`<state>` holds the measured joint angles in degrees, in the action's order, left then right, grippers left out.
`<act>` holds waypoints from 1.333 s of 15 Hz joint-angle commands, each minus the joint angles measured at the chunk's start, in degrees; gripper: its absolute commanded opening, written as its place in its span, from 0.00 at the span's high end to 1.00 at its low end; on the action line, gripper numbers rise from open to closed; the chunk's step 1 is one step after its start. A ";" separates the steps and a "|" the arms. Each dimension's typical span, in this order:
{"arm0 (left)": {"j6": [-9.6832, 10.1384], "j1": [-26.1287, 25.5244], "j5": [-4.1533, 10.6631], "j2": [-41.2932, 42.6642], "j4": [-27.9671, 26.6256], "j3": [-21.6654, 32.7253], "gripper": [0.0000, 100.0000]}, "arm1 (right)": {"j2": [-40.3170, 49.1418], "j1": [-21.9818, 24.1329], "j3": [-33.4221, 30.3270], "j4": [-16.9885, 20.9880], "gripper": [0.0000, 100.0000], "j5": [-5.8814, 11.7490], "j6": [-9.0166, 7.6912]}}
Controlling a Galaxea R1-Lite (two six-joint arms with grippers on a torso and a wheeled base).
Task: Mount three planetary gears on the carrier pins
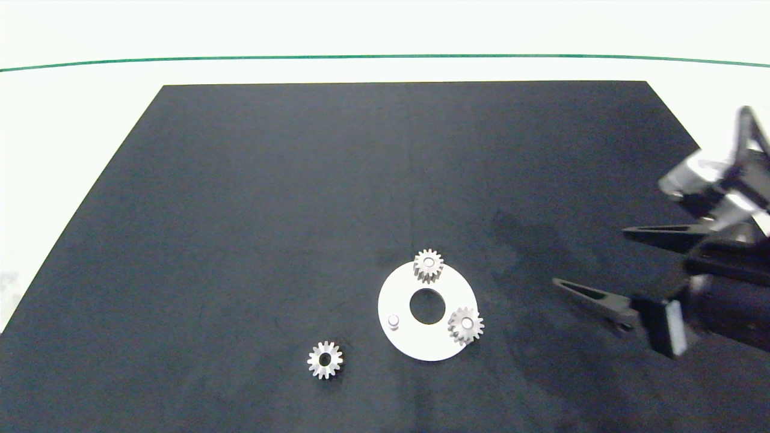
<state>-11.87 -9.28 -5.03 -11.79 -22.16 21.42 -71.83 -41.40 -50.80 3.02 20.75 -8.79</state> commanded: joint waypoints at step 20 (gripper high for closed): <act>-7.20 -26.58 6.97 -63.71 60.75 -11.66 0.00 | 55.48 17.58 18.72 25.54 0.00 0.70 0.62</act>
<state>-18.96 -35.00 1.43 -70.45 37.73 9.56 -16.48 -24.03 -32.27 28.44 21.33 -8.18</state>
